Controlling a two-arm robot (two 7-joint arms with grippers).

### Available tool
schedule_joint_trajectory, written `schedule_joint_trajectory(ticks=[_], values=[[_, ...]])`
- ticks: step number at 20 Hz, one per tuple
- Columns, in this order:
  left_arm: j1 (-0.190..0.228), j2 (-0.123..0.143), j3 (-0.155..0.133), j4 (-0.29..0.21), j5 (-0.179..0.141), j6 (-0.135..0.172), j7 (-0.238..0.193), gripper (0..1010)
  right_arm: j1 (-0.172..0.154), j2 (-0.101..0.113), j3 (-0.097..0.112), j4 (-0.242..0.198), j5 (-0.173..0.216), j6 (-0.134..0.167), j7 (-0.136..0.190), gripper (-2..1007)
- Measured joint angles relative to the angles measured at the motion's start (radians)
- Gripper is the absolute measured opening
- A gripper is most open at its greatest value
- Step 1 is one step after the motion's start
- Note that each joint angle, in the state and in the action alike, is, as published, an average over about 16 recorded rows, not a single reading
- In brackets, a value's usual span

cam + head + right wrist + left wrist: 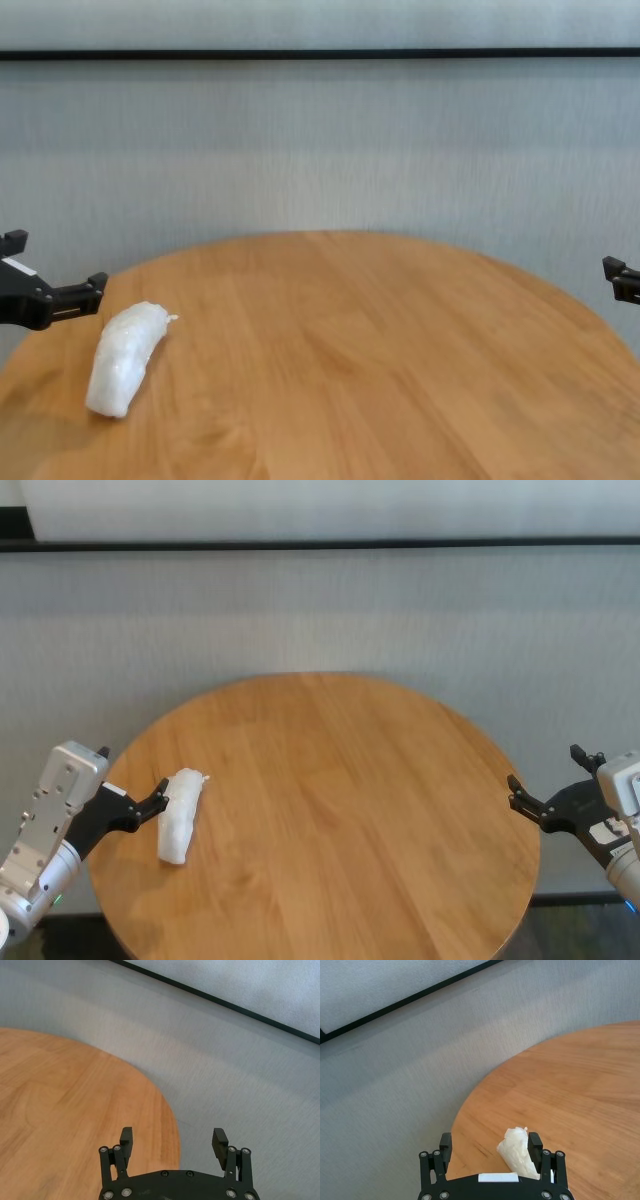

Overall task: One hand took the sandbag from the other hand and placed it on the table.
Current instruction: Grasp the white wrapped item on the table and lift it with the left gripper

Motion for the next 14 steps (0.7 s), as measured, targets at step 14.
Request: schedule_joint_trajectory(ticks=[14], values=[[0.003, -0.002, 0.001, -0.002, -0.004, 0.01, -0.019, 999, 0.0, 0.0, 0.0, 0.0, 0.0, 0.0, 0.0, 1000]])
